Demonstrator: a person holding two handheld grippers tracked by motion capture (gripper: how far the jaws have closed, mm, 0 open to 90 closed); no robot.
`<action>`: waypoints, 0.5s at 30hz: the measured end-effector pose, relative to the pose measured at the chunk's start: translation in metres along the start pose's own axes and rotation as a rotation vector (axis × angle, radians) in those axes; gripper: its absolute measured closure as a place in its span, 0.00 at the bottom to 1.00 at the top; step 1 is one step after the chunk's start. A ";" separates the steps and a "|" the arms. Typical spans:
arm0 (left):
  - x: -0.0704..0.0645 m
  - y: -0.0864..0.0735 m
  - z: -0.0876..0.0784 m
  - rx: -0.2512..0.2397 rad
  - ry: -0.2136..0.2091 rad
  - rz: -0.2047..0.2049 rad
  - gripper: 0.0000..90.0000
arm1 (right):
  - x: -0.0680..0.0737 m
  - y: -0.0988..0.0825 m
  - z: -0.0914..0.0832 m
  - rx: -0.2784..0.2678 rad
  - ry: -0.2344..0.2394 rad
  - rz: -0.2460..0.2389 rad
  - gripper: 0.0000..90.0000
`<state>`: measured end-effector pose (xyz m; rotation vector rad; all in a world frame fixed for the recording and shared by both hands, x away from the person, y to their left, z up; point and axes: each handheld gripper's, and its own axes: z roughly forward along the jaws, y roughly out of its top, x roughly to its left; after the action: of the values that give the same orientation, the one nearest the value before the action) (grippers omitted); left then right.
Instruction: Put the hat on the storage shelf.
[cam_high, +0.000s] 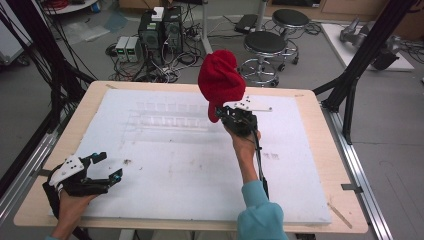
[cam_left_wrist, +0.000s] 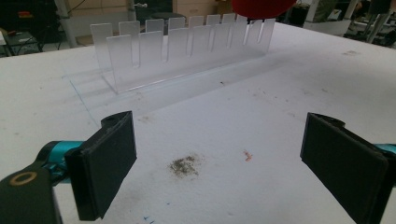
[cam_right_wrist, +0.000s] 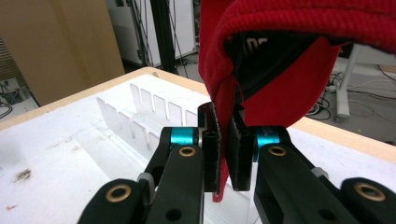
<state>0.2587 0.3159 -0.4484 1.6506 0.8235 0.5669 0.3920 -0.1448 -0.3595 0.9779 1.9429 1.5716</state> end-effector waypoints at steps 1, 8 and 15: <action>0.001 0.000 0.000 -0.001 0.001 -0.002 0.12 | 0.000 0.000 0.000 0.000 0.003 0.006 0.95; 0.001 0.000 -0.001 -0.007 0.006 -0.007 0.12 | 0.001 -0.004 0.007 0.012 -0.010 0.012 0.95; 0.001 -0.001 -0.001 -0.013 0.006 -0.006 0.12 | 0.003 -0.011 0.017 0.050 -0.026 0.016 0.95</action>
<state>0.2581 0.3177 -0.4488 1.6351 0.8274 0.5718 0.3996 -0.1324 -0.3741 1.0314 1.9700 1.5183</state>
